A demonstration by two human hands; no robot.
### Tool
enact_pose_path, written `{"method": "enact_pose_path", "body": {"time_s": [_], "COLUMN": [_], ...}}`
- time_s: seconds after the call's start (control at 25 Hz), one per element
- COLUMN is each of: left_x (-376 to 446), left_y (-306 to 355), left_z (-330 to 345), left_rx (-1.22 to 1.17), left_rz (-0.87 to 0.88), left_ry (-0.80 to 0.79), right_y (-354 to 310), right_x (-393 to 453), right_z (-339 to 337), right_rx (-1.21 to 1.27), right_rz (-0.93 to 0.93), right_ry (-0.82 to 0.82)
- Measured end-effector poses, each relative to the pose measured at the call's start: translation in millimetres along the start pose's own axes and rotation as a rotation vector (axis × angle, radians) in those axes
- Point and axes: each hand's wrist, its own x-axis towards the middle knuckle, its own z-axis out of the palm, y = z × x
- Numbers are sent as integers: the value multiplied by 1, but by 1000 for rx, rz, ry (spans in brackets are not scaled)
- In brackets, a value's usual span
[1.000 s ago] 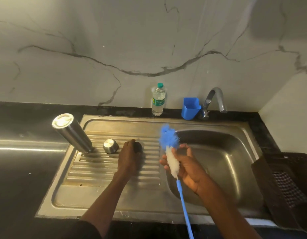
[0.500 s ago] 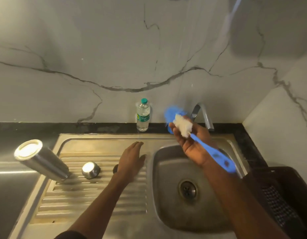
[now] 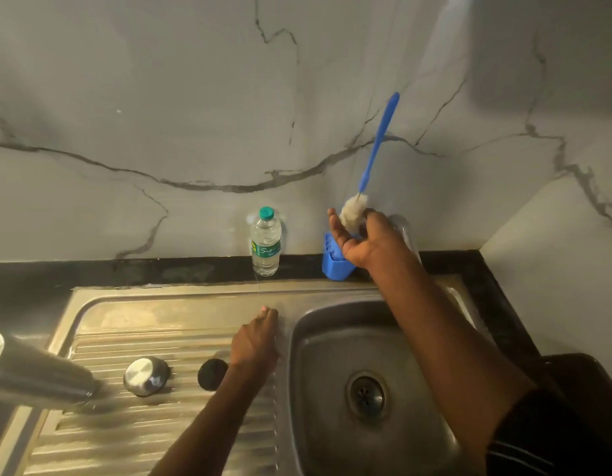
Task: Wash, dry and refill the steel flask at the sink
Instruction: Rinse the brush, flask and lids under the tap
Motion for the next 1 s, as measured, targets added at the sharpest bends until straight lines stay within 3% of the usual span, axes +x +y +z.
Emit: {"method": "enact_pose_path", "body": {"time_s": [0.24, 0.6, 0.76, 0.92, 1.0], "left_x": [4, 0, -1, 1, 0], "left_y": [2, 4, 7, 8, 9], "left_z": [4, -1, -4, -4, -6], "left_rx": [-23, -42, -31, -18, 4], "left_rz": [-33, -28, -28, -30, -12], "left_ry": [2, 19, 14, 19, 17], "right_y": [-7, 11, 18, 30, 42], "right_x": [53, 51, 47, 27, 18], "right_z": [-12, -36, -30, -32, -43], "right_rx": [48, -100, -297, -606, -848], "right_rz": [48, 48, -134, -499, -768], "right_ry": [141, 127, 233, 267, 246]}}
